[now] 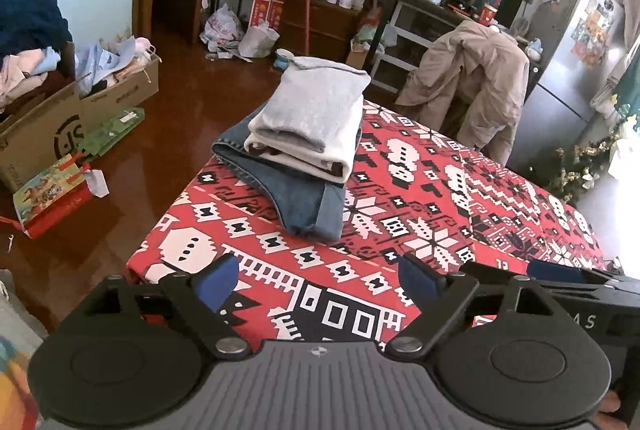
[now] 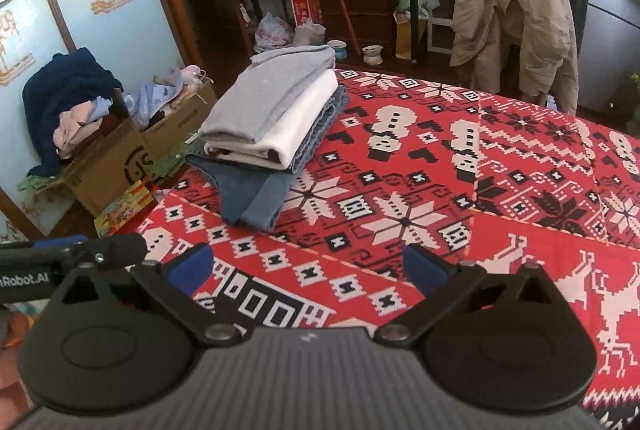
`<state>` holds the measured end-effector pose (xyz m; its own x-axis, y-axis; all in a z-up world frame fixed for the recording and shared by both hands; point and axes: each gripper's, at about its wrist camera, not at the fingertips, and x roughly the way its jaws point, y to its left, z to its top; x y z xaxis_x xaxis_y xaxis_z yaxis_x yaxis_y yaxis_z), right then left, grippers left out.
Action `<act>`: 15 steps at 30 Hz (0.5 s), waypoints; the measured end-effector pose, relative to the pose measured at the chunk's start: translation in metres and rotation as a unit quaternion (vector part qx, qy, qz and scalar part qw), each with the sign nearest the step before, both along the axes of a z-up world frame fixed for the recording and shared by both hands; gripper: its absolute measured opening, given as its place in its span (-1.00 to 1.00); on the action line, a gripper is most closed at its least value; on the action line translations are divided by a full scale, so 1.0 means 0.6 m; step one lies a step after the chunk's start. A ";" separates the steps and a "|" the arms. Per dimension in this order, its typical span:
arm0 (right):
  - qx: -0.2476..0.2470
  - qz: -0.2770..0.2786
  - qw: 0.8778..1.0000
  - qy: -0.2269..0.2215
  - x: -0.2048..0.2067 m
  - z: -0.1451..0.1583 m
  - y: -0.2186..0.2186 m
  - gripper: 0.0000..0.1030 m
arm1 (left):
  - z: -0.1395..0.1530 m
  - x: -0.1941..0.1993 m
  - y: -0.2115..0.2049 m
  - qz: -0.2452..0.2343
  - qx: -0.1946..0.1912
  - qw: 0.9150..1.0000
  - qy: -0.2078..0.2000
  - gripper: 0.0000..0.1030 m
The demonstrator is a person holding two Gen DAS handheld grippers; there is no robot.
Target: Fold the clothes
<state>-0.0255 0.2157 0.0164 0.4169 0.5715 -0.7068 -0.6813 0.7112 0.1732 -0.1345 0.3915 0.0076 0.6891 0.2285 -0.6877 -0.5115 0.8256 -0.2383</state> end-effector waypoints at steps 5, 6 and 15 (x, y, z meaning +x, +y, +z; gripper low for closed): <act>-0.002 -0.004 1.000 -0.002 -0.020 0.007 -0.014 0.98 | 0.006 -0.012 -0.010 0.002 0.005 1.000 -0.004 0.80; -0.003 -0.005 1.000 -0.002 -0.022 0.008 -0.016 0.98 | 0.006 -0.013 -0.013 0.002 0.008 1.000 -0.003 0.80; -0.015 -0.013 1.000 -0.010 -0.041 0.000 -0.028 0.98 | 0.000 -0.024 -0.032 0.011 0.045 0.999 0.012 0.81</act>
